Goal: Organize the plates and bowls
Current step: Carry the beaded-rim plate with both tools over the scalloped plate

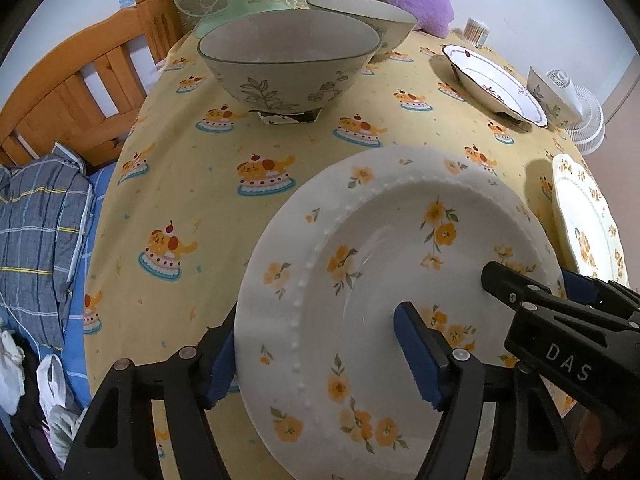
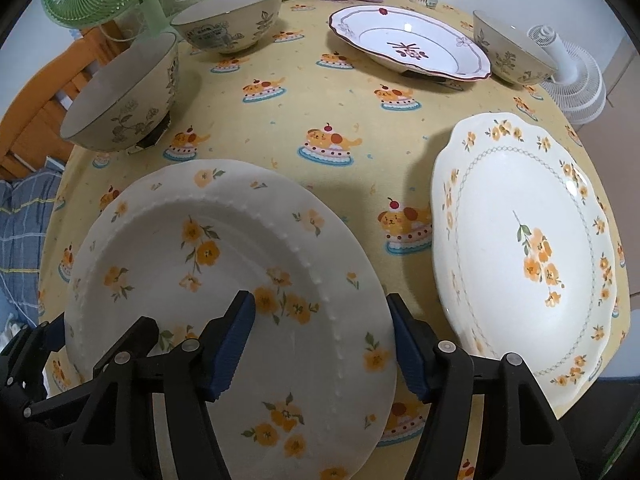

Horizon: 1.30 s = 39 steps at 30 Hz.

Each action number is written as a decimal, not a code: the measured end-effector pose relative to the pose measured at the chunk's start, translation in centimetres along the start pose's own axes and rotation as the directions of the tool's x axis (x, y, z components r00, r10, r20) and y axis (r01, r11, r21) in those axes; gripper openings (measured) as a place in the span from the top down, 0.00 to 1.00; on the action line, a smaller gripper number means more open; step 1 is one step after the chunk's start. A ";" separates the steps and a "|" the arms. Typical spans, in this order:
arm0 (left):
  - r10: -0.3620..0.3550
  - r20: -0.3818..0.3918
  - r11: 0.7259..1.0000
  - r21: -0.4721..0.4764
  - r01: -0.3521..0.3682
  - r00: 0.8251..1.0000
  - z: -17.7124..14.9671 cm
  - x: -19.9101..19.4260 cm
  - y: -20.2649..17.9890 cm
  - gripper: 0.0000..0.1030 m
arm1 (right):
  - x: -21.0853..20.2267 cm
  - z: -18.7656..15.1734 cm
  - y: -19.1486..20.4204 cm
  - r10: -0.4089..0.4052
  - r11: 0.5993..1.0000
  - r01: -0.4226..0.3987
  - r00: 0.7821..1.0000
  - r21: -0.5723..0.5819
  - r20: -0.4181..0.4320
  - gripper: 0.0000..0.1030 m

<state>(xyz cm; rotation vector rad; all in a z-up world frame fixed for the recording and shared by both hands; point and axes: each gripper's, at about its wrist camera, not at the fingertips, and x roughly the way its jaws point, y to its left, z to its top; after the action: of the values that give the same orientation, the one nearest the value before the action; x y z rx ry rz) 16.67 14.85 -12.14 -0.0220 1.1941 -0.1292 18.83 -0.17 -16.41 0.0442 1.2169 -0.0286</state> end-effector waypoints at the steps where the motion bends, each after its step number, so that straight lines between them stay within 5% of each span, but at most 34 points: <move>1: 0.001 -0.002 1.000 -0.002 -0.001 1.000 0.0 0.0 -0.1 0.28 | 0.0 0.1 0.0 -0.001 1.000 0.001 1.000 0.000 -0.003 0.33; 7: 0.014 -0.031 1.000 -0.014 -0.015 0.999 -0.2 -0.7 -0.2 0.28 | -0.2 0.0 0.1 0.008 1.000 -0.008 0.999 -0.009 -0.032 0.33; 27: 0.105 0.049 0.985 -0.145 -0.097 0.993 0.3 -5.4 -4.1 0.27 | -4.6 1.6 -3.3 0.102 0.988 -0.097 0.994 -0.120 0.033 0.35; 39: 0.088 0.072 0.991 -0.110 -0.079 0.994 1.3 -5.5 -9.2 0.27 | -6.0 2.1 -8.3 0.091 0.991 -0.084 0.994 -0.100 0.061 0.35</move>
<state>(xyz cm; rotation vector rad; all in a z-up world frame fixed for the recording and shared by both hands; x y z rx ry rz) 15.10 6.29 -5.74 -0.0703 1.1230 0.0093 18.37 -8.61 -10.25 0.0117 1.1484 0.1052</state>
